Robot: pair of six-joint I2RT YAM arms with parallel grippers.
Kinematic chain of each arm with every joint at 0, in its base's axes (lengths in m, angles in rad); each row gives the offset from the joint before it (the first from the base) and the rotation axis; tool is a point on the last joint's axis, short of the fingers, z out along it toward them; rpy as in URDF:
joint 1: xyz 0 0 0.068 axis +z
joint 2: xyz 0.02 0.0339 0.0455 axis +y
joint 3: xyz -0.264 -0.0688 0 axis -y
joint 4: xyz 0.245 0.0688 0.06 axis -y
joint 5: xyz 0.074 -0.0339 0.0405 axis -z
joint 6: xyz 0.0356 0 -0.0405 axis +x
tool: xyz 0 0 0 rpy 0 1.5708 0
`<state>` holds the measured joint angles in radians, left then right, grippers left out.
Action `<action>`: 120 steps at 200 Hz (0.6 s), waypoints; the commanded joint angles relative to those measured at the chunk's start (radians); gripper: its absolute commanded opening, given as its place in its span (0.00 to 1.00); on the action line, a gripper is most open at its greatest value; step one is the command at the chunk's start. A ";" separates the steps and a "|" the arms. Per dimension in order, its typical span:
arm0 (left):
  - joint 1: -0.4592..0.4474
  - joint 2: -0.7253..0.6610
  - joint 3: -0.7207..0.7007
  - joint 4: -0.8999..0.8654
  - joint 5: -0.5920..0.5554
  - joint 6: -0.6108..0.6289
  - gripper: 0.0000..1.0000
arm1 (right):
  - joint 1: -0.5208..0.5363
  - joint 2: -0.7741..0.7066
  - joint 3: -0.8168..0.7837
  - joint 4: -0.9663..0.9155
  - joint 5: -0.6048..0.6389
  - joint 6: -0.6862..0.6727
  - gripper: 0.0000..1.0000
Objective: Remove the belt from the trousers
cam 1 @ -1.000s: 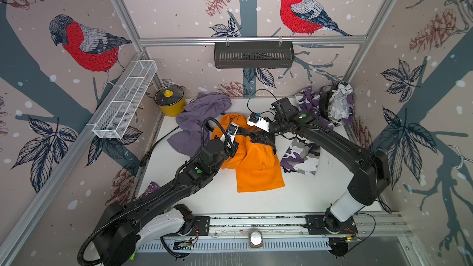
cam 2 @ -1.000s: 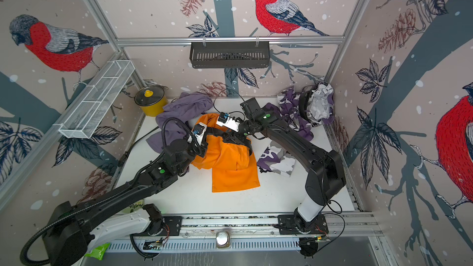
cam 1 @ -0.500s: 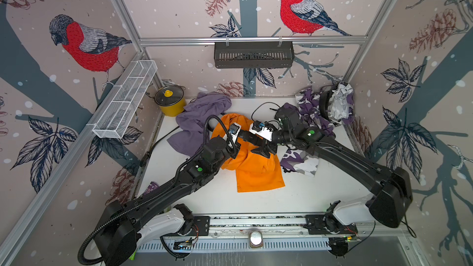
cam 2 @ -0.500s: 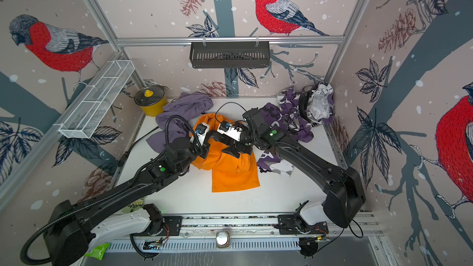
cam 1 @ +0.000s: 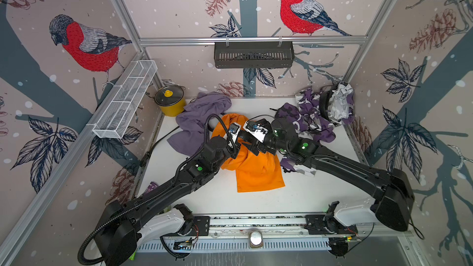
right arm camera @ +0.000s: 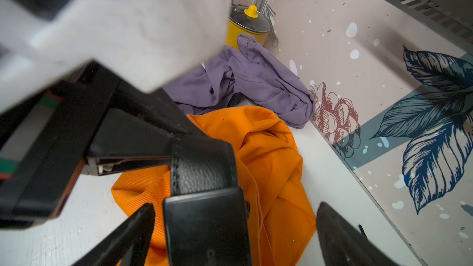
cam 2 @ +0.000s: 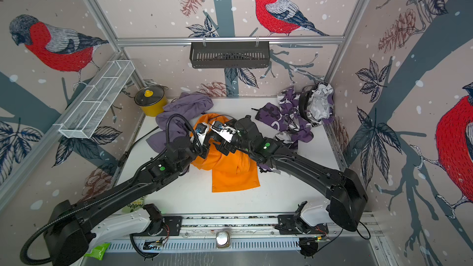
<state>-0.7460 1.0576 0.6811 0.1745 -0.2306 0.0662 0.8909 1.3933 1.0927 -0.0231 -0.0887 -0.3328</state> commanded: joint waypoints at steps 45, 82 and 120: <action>0.007 -0.008 0.012 0.014 0.020 -0.022 0.00 | 0.051 0.010 -0.034 0.101 0.129 0.015 0.85; 0.008 -0.005 0.012 0.011 0.023 -0.026 0.00 | 0.053 0.005 -0.039 0.118 0.125 0.011 0.73; 0.008 -0.001 0.011 0.010 0.025 -0.032 0.00 | 0.054 0.006 -0.039 0.108 0.122 0.011 0.46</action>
<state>-0.7410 1.0565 0.6834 0.1703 -0.2115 0.0509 0.9440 1.4021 1.0546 0.0589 0.0235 -0.3195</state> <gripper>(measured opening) 0.081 0.543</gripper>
